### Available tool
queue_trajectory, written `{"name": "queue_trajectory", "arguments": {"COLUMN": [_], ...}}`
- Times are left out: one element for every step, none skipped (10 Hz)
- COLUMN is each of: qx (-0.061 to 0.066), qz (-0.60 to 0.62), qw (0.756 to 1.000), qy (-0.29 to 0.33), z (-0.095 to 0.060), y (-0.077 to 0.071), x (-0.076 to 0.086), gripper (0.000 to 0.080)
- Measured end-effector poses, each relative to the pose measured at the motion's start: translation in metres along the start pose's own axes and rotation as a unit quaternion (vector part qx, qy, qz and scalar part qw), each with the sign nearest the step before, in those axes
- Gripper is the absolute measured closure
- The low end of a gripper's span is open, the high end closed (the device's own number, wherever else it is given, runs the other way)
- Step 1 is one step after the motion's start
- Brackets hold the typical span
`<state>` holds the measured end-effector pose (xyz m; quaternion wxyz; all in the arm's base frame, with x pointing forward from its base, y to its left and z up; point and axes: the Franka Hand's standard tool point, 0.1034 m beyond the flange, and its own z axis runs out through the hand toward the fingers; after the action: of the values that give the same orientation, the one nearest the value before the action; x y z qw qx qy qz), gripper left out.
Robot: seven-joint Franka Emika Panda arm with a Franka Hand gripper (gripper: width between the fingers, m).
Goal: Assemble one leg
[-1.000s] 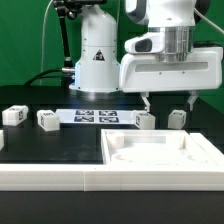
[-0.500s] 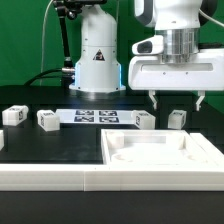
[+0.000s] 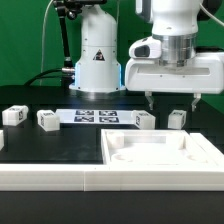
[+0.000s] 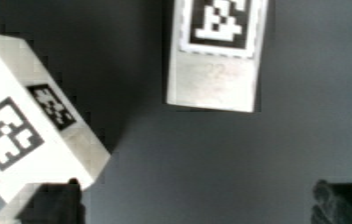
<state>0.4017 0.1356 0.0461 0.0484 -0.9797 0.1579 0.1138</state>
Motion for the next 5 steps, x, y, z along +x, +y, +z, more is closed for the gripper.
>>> {"name": "queue_trajectory", "arguments": {"qx": [-0.001, -0.003, -0.009, -0.011, -0.015], "qz": [-0.003, -0.001, 0.001, 0.001, 0.002], "qw": [0.999, 0.998, 0.995, 0.992, 0.987], "qy": [-0.034, -0.057, -0.097, -0.123, -0.157], "z": [-0.0017, -0.0029, -0.0036, -0.0036, -0.0038], "y": [0.0009, -0.0007, -0.0028, -0.0062, -0.0089], "x": [-0.0004, 0.0002, -0.0027, -0.0026, -0.0036], "gripper": [0.0151, 0.0151, 0.0151, 0.0151, 0.0151]}}
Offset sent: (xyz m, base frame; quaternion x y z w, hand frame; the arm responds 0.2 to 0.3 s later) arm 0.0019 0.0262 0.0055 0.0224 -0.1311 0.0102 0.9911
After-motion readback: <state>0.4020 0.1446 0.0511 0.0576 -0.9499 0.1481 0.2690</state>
